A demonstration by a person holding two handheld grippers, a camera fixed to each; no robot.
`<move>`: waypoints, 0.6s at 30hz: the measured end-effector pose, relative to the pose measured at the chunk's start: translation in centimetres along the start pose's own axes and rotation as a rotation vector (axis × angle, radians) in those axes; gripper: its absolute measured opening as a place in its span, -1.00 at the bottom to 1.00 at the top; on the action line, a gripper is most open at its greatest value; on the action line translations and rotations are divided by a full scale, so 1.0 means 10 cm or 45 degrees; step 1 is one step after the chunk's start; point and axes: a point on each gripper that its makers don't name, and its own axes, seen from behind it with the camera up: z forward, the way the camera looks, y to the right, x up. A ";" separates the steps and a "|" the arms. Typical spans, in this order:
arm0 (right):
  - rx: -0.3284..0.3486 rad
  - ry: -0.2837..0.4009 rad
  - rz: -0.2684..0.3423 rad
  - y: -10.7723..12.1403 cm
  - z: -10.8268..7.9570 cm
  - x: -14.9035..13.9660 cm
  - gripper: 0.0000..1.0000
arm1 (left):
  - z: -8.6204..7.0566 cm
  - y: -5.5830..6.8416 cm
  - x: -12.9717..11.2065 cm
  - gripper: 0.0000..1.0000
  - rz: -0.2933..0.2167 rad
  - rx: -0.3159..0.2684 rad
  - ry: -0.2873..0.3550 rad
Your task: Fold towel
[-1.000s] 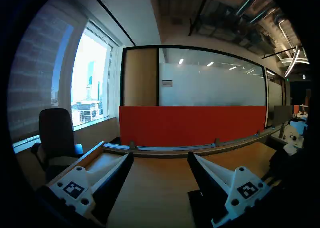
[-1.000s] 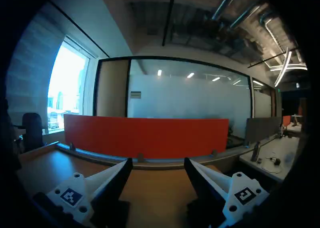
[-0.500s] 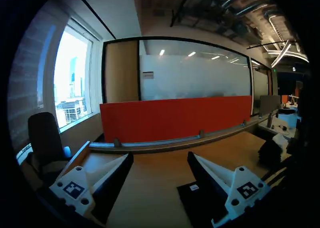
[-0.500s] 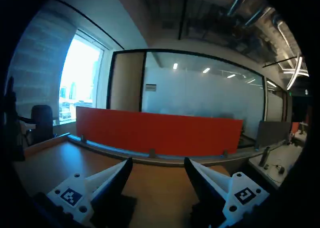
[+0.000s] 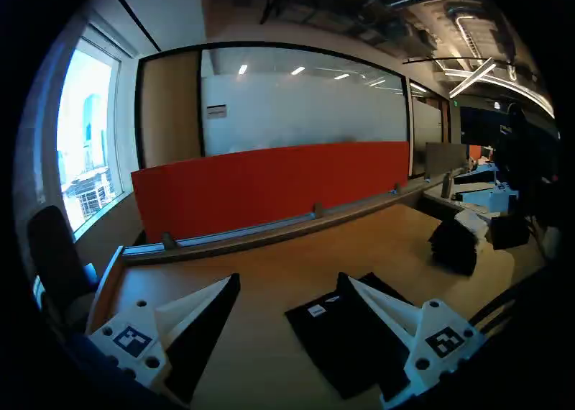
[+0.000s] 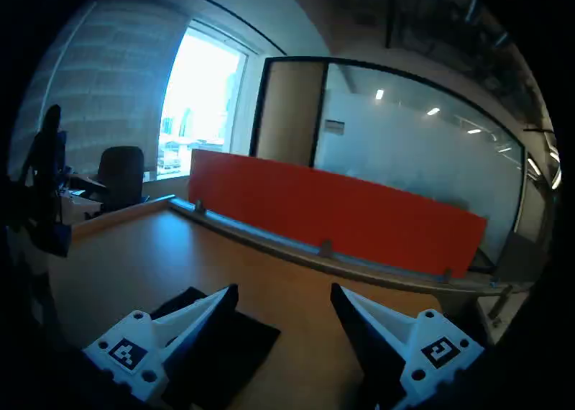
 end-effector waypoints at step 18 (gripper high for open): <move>0.225 -0.253 -0.029 -0.35 -0.05 -0.60 0.99 | 0.06 0.41 -0.59 1.00 0.087 -0.214 -0.221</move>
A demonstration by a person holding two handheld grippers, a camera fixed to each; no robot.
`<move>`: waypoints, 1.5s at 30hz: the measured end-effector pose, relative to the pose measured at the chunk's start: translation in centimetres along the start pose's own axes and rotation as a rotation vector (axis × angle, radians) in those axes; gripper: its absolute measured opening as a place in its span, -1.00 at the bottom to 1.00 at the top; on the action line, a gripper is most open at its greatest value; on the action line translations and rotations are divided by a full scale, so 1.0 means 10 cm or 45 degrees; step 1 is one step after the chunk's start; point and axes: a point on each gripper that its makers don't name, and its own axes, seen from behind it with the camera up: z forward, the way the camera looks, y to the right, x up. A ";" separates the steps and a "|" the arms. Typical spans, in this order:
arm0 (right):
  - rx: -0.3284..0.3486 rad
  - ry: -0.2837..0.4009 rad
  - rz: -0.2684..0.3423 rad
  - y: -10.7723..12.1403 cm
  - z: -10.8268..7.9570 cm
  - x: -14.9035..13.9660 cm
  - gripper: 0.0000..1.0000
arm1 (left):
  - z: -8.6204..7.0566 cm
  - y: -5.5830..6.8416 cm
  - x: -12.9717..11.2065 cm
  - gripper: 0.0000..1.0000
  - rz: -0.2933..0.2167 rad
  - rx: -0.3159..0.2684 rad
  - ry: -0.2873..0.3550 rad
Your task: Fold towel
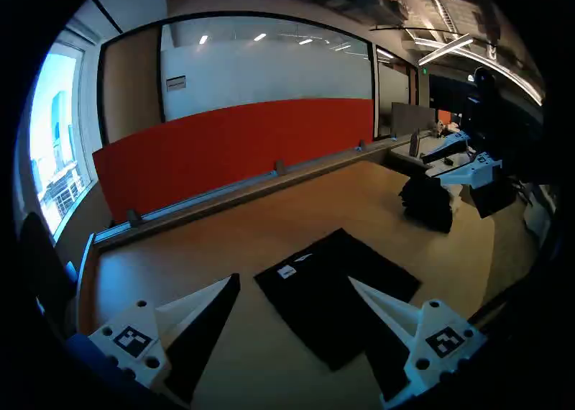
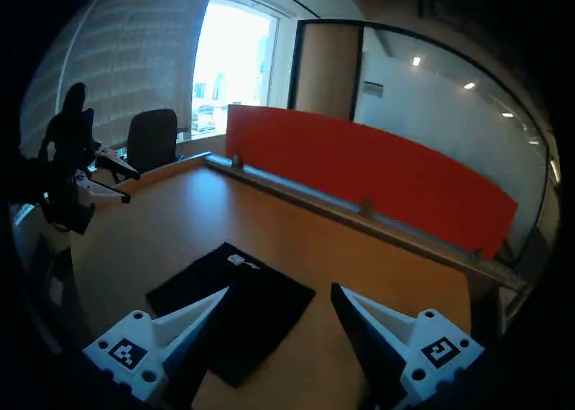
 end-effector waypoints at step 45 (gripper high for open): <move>0.105 -0.254 0.009 -0.59 0.47 -1.52 0.99 | 0.46 0.67 -1.64 1.00 0.027 -0.151 -0.273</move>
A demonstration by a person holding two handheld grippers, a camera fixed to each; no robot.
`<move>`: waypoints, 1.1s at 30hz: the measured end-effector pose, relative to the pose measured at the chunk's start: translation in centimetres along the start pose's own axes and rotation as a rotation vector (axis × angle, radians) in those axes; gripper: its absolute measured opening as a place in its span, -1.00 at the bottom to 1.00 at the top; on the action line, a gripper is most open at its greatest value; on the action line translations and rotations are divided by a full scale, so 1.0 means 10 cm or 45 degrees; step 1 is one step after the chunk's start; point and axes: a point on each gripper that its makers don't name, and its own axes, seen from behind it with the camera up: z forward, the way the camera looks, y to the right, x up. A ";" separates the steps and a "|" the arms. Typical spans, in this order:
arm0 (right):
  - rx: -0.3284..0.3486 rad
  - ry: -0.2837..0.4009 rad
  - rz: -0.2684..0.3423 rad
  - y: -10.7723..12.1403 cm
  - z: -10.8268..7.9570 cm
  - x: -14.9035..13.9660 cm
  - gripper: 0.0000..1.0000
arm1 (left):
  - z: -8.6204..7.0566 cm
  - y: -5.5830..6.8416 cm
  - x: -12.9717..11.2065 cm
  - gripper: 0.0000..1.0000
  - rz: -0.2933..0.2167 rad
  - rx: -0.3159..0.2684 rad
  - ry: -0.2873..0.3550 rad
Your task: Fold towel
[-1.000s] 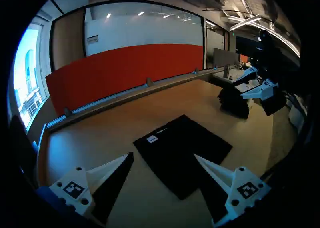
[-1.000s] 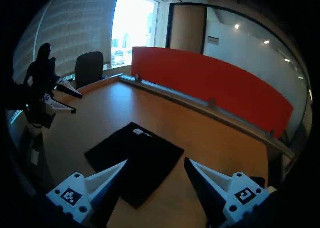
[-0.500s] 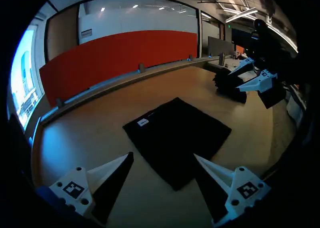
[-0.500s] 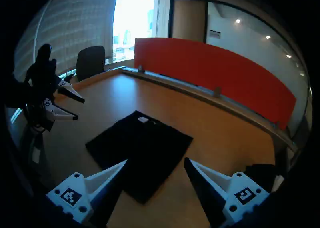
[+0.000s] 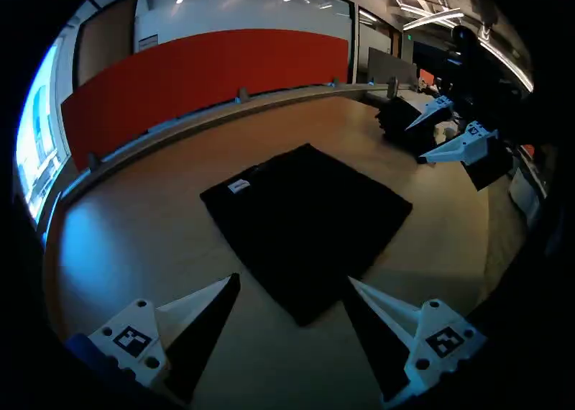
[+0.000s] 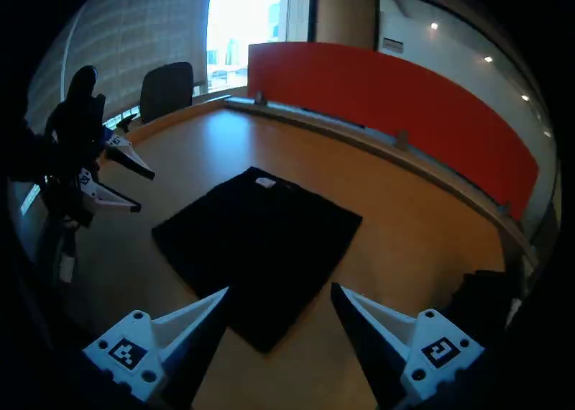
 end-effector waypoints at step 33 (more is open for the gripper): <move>0.075 -0.202 -0.035 -0.24 0.43 -0.90 0.99 | 0.55 0.22 -0.69 1.00 0.016 -0.068 -0.199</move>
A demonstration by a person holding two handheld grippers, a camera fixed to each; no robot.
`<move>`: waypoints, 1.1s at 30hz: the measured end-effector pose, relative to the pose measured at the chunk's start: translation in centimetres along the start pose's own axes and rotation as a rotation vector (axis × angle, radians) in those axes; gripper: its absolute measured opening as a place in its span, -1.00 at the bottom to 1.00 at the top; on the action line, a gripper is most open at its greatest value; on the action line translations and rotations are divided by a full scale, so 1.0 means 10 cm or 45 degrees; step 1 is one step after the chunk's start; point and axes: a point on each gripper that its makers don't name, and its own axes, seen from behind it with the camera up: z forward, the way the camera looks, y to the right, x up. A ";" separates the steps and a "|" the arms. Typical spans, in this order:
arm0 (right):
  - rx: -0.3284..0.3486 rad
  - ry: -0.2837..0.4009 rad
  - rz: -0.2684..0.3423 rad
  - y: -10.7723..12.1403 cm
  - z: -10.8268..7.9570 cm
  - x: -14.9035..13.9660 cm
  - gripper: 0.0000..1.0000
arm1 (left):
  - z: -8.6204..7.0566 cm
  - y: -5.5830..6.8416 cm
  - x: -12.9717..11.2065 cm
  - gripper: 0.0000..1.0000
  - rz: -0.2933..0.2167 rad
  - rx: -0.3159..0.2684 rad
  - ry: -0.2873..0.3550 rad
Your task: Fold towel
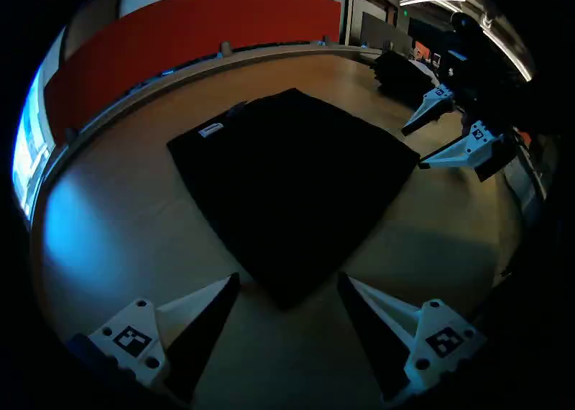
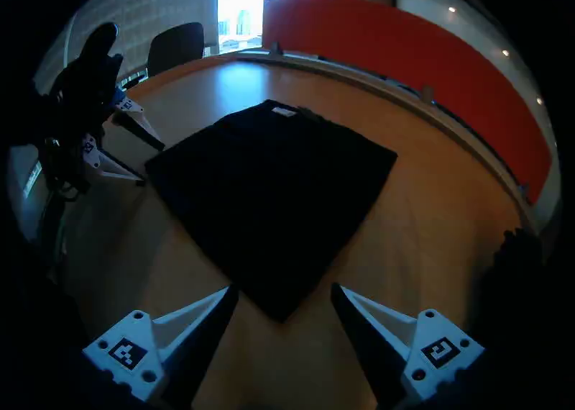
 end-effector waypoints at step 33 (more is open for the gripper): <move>0.060 0.000 0.006 -0.03 0.07 -0.04 -0.38 | 0.04 0.01 0.00 0.44 -0.018 0.050 -0.022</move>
